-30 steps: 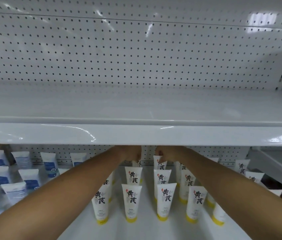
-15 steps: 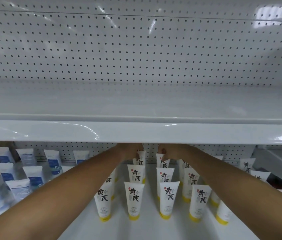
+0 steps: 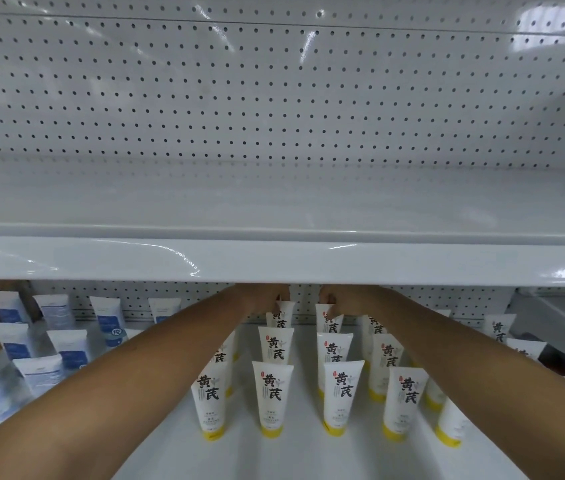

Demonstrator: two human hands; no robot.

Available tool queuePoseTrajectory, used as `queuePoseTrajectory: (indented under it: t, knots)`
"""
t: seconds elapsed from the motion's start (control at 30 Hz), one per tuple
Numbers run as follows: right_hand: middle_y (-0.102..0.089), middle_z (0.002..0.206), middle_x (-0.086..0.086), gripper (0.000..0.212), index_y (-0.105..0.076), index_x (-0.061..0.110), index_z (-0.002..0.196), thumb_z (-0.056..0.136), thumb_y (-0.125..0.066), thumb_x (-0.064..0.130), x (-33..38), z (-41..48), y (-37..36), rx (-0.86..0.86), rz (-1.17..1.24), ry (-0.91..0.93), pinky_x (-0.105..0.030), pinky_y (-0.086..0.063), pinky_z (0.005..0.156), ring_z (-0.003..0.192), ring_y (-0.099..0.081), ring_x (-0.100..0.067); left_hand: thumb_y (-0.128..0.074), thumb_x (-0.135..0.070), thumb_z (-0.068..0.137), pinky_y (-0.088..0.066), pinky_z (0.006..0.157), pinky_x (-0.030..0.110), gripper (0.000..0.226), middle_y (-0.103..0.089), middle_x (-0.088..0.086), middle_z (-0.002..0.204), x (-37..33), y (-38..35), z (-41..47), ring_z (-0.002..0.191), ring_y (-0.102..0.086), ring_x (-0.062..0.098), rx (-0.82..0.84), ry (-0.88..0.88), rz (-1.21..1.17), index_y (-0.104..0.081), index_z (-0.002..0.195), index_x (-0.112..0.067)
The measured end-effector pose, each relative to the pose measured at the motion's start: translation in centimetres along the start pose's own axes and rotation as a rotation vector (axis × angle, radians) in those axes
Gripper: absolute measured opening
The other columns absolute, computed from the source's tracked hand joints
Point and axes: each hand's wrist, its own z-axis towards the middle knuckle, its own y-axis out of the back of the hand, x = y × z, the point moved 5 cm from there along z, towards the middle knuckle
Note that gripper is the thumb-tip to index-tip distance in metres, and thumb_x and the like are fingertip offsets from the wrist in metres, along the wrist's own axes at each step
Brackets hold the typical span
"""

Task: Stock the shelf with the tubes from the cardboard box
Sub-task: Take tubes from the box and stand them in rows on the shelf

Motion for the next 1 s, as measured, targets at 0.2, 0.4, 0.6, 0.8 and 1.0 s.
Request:
queuePoseTrajectory:
  t: [0.2,0.4,0.6,0.8,1.0]
  knots:
    - [-0.058,0.131,-0.005,0.049,-0.051,0.021,0.134,0.088,-0.067,0.029,0.1,-0.2,0.1,0.012,0.038,-0.004,-0.035,-0.043,0.095,0.113,-0.057,-0.023,-0.057,0.006,0.090,-0.037,0.064,0.011,0.016,-0.060,0.010,0.088,-0.1,-0.1,0.1,0.080,-0.057,0.017,0.061,-0.005,-0.023,-0.064,0.104,0.004]
    - [-0.056,0.134,-0.003,0.049,-0.051,0.018,0.136,0.090,-0.065,0.030,0.4,-0.3,0.1,-0.001,-0.028,-0.001,-0.034,-0.043,0.100,0.119,-0.054,-0.024,-0.063,-0.014,0.093,-0.043,0.097,0.036,0.032,-0.059,0.011,0.126,0.0,0.2,-0.2,0.115,-0.055,0.028,0.073,0.039,0.066,-0.060,0.122,-0.003]
    - [-0.056,0.134,0.000,0.049,-0.052,0.018,0.136,0.091,-0.064,0.032,0.6,-0.3,0.2,-0.031,-0.077,0.014,-0.030,-0.042,0.095,0.116,-0.053,-0.020,-0.061,-0.022,0.095,-0.043,0.098,0.036,0.037,-0.059,0.010,0.130,0.0,0.4,-0.8,0.111,-0.055,0.022,0.030,0.033,0.104,-0.059,0.127,-0.005]
    - [-0.058,0.130,0.004,0.049,-0.055,0.019,0.134,0.089,-0.067,0.034,0.6,-0.5,0.3,-0.045,-0.068,0.023,-0.026,-0.040,0.087,0.108,-0.055,-0.016,-0.064,-0.024,0.093,-0.046,0.093,0.033,0.035,-0.061,0.005,0.128,0.0,0.6,-1.3,0.113,-0.057,0.024,-0.018,0.033,0.127,-0.062,0.124,-0.011]
    - [-0.065,0.116,0.005,0.040,-0.063,0.020,0.125,0.088,-0.067,0.033,0.7,-0.8,0.3,-0.048,-0.097,0.045,-0.033,-0.051,0.088,0.099,-0.061,-0.018,-0.063,-0.027,0.094,-0.043,0.091,0.030,0.034,-0.061,0.003,0.129,-0.2,0.8,-1.6,0.116,-0.056,0.023,-0.029,0.002,0.163,-0.064,0.124,-0.011]
